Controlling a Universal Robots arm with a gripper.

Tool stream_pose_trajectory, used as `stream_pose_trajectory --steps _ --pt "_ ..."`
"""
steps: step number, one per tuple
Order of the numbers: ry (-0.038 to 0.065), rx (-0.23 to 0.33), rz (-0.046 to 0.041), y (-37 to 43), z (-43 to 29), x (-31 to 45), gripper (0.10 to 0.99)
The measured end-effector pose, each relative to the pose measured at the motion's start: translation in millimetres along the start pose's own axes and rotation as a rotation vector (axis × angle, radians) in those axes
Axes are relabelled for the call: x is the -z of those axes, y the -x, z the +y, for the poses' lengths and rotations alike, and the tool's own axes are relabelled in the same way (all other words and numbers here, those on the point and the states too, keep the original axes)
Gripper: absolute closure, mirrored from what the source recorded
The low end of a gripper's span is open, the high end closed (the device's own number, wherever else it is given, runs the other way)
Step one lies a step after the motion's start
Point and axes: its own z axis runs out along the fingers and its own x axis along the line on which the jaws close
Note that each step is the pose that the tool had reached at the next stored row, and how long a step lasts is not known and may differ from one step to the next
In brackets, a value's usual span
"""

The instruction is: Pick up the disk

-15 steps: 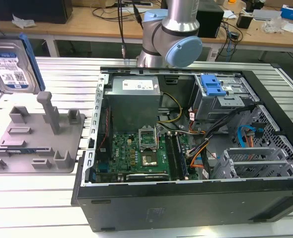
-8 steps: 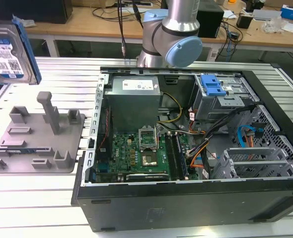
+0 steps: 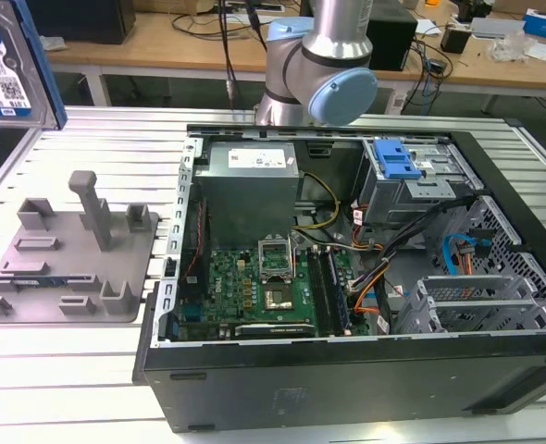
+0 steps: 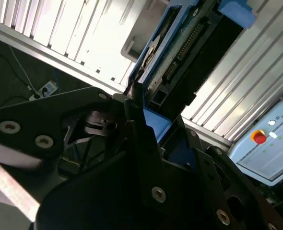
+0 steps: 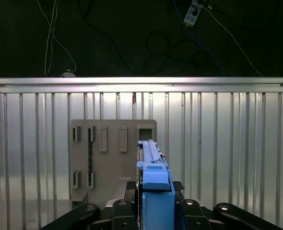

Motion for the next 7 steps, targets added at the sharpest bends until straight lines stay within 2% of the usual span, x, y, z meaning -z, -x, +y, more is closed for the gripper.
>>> stream_pose_trajectory --steps 7 --pt "0.0 0.001 0.0 0.0 0.0 0.0 0.718"
